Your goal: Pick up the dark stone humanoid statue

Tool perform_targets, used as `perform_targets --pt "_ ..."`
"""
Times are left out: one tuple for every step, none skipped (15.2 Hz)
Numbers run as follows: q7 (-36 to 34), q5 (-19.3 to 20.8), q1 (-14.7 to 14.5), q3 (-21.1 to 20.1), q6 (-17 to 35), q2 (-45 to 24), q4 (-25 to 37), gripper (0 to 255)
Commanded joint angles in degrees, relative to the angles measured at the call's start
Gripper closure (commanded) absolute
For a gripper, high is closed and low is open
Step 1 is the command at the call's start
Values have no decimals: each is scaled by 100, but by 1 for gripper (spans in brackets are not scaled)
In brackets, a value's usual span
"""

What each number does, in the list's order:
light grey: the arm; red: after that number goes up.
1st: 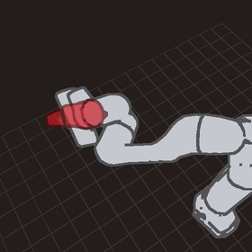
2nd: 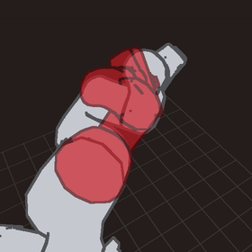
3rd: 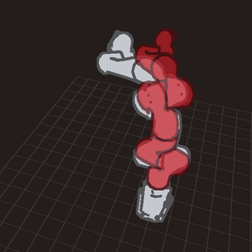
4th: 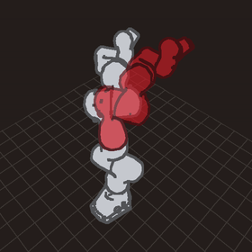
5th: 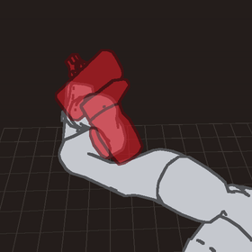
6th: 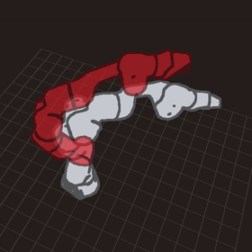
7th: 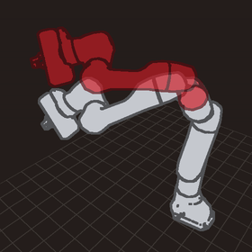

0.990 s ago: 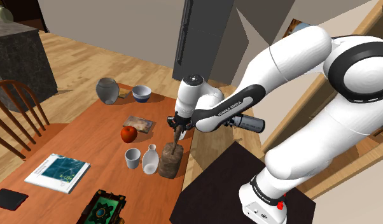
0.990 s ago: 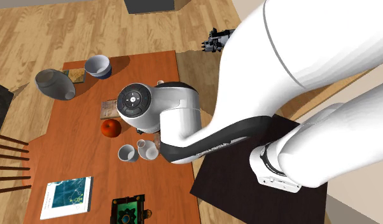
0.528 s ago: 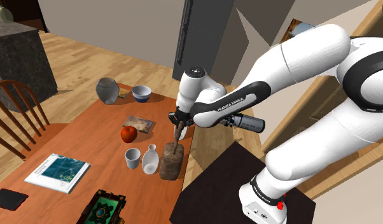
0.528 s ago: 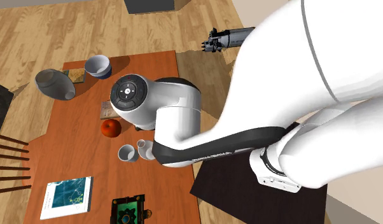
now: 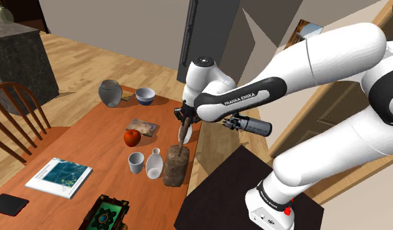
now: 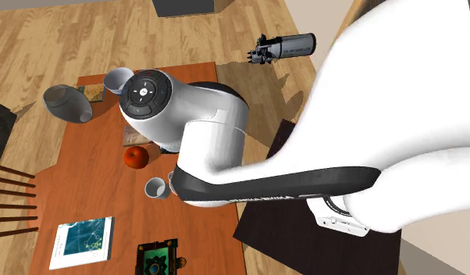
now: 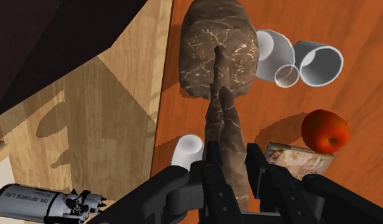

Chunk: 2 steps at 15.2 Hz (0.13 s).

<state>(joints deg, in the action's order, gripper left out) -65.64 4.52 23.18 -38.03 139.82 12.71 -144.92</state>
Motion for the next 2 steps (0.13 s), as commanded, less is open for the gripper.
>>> perform_targets --pt "73 -95 -45 35 -108 105 43 255" --pt "73 -95 -45 35 -108 105 43 255"
